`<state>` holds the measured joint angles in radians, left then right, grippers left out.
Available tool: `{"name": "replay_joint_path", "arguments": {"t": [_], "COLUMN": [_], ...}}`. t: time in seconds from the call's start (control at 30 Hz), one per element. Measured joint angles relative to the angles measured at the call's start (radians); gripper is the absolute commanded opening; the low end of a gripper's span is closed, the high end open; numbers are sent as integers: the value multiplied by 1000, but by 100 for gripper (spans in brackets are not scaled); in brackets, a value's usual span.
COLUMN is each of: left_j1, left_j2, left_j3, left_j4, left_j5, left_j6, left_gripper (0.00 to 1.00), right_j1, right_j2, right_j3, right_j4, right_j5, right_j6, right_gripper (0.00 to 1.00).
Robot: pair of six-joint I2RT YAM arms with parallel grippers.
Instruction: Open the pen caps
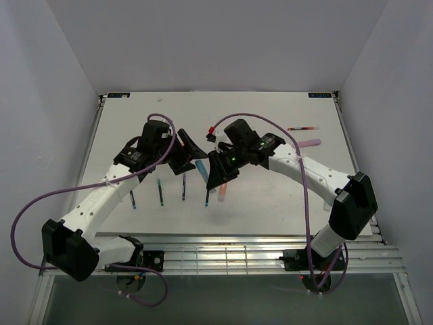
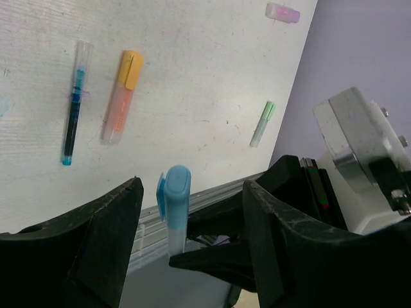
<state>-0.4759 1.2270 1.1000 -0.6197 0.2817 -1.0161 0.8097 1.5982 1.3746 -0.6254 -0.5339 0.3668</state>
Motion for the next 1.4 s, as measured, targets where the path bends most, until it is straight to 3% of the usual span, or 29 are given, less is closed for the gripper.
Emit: {"name": "replay_joint_path", "arguments": {"t": [0.23, 0.63, 0.67, 0.83, 1.03, 1.17, 1.27, 1.4], "left_j1": [-8, -10, -10, -10, -12, -12, -11, -11], "left_j2": [18, 29, 29, 31, 48, 62, 72, 129], "left_j3": [0, 0, 1, 10, 14, 26, 48, 120], "left_j4": [0, -7, -8, -20, -46, -65, -93, -163], "left_j5": [-2, -20, -26, -39, -39, -40, -59, -85], "left_j6": [12, 34, 40, 51, 50, 51, 56, 60], "left_gripper": [62, 27, 21, 0, 0, 0, 0, 0], "right_j1": [6, 5, 5, 4, 3, 3, -1, -1], "right_j2": [0, 29, 34, 47, 94, 133, 157, 161], "right_j3": [6, 53, 57, 73, 136, 168, 184, 189], "right_j4": [10, 21, 20, 14, 14, 14, 7, 6], "right_j5": [-51, -53, -53, -53, -45, -45, -45, -22], "right_j6": [31, 64, 69, 81, 86, 84, 87, 89], "right_gripper": [8, 8, 8, 44, 49, 35, 8, 8]}}
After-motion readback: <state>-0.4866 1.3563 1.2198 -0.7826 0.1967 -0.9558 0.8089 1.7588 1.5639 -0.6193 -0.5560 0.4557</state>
